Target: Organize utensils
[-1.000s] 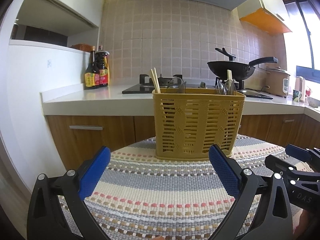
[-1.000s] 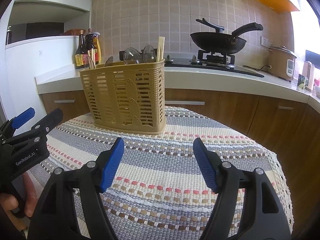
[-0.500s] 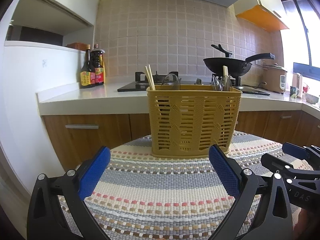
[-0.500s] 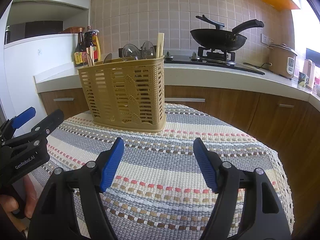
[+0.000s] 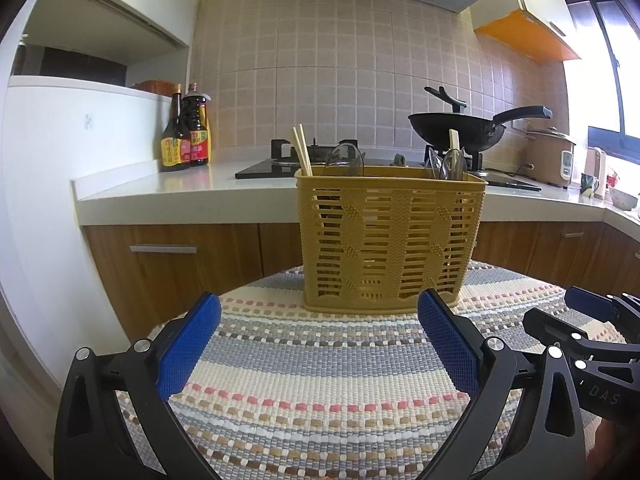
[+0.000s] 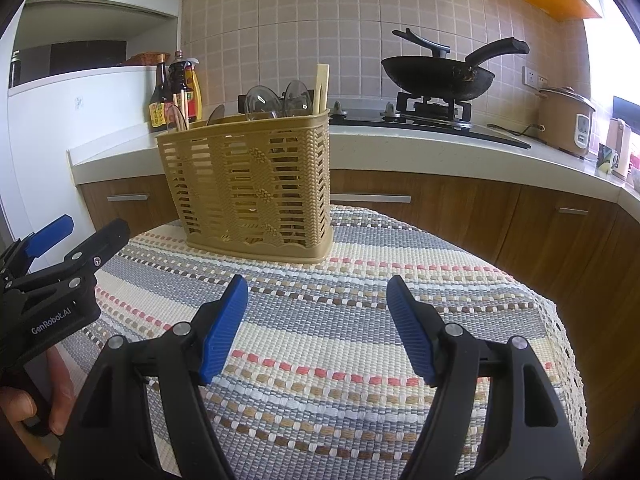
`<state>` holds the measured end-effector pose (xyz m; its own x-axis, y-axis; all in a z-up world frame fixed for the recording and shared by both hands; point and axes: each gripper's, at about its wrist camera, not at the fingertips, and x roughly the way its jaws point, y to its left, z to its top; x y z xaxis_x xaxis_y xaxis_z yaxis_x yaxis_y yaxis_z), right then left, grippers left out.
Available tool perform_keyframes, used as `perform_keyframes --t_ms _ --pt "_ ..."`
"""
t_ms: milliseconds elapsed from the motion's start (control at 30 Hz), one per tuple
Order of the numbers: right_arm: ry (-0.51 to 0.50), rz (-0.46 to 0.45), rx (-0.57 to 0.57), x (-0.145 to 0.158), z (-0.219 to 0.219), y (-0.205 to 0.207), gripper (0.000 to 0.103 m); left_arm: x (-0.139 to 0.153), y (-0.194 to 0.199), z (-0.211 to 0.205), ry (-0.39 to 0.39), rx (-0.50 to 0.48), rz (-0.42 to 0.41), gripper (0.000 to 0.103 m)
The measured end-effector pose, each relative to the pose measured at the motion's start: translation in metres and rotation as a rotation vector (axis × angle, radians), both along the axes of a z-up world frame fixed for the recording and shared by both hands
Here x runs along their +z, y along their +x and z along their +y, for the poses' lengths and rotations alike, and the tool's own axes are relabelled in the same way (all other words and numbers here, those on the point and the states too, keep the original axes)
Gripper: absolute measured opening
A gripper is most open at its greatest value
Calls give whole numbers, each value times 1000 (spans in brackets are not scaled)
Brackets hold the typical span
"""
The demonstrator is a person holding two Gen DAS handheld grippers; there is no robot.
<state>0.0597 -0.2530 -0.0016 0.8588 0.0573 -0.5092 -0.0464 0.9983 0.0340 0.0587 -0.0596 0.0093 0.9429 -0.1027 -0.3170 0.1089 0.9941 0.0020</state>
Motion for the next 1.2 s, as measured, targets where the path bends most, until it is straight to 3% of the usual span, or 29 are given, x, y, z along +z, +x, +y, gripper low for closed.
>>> perform_keyframes --t_ms 1200 --pt "-8 8 7 -2 3 2 68 -3 5 2 -17 -13 30 95"
